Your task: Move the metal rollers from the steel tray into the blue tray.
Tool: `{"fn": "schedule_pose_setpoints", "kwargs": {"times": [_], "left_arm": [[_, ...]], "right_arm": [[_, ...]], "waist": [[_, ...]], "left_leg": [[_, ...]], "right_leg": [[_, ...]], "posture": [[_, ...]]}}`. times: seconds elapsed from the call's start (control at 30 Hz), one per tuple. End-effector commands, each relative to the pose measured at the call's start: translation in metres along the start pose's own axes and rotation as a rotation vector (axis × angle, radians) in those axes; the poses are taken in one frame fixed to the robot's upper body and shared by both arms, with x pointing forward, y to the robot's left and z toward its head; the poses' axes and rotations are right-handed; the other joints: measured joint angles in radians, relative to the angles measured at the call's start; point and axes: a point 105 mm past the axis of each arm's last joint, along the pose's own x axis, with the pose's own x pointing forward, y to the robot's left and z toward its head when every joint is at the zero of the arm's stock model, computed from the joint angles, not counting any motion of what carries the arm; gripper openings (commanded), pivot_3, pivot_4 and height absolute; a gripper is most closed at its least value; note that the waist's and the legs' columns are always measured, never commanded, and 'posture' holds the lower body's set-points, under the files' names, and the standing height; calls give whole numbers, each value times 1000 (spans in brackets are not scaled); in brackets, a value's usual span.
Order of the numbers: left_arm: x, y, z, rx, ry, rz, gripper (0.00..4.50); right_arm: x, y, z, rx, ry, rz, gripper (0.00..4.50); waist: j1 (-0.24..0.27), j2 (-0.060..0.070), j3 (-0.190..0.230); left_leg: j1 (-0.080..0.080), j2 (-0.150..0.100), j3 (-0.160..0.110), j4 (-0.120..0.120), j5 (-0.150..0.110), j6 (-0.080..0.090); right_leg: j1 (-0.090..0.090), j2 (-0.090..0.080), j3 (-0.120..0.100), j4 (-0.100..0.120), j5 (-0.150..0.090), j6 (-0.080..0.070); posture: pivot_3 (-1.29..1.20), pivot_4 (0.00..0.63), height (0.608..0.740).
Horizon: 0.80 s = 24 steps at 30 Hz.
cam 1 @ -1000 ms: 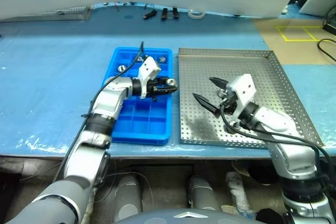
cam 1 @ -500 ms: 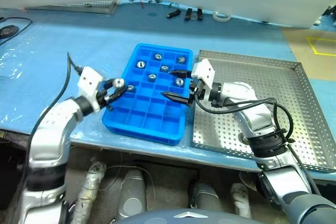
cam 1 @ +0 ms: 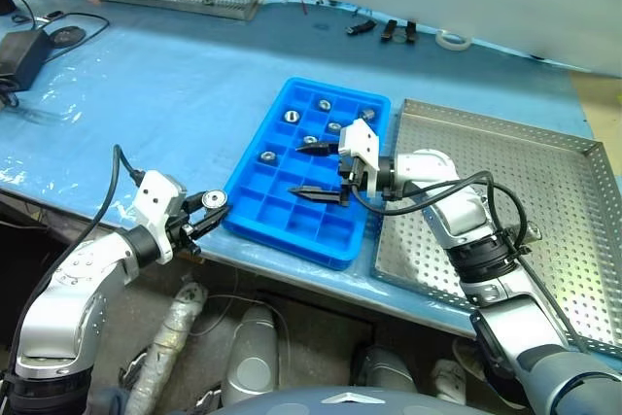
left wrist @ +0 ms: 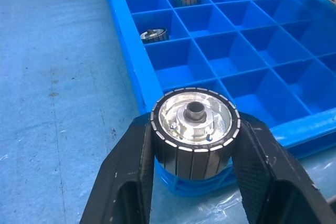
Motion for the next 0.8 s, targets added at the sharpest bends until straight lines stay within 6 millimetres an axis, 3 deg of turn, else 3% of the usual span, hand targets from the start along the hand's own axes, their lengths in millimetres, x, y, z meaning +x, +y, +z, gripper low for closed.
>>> {"fn": "schedule_pose_setpoints", "kwargs": {"times": [0.03, 0.27, 0.57, 0.6, 0.73, 0.8], "left_arm": [[4, 0, 11, 47, -32, -20, 1690], [17, 1, 18, 55, -51, -56, 1690], [29, -1, 6, 46, -7, -84, 1690], [30, 0, 6, 47, -7, -81, 2434], [33, 8, 6, 76, 11, -43, 3671], [33, 6, 12, 74, -9, -64, 3671]], "right_arm": [[-4, 0, 9, -38, -24, -14, 4095], [-7, -1, 8, -36, -24, -56, 4095], [-8, -2, 12, -41, -24, -89, 4095], [-8, -2, 12, -41, -24, -92, 4095], [-10, -2, 14, -39, -23, -106, 4095], [-11, -2, 13, -39, -21, -113, 4095]], "waist": [[0, 0, 0], [-3, 0, 0], [-9, 0, 0], [-10, 0, 0], [-18, 0, 0], [-26, 0, 0]], "left_leg": [[0, 0, 0, 0, 0, -1], [0, 1, 0, 0, 2, -3], [0, 1, 0, 1, 3, -5], [0, 1, 0, 1, 4, -6], [1, 1, -1, 1, 5, -7], [2, 1, -1, 2, 5, -7]], "right_leg": [[0, 0, 0, 0, 0, 0], [0, 2, -1, 2, 1, -1], [0, 3, -2, 4, 1, -2], [0, 3, -2, 4, 1, -2], [0, 3, -2, 8, 1, -2], [0, 3, -2, 9, 1, -3]], "posture": [[476, 150, 740], [427, 150, 740], [390, 150, 740], [389, 150, 740], [374, 150, 740], [366, 150, 740]]}}
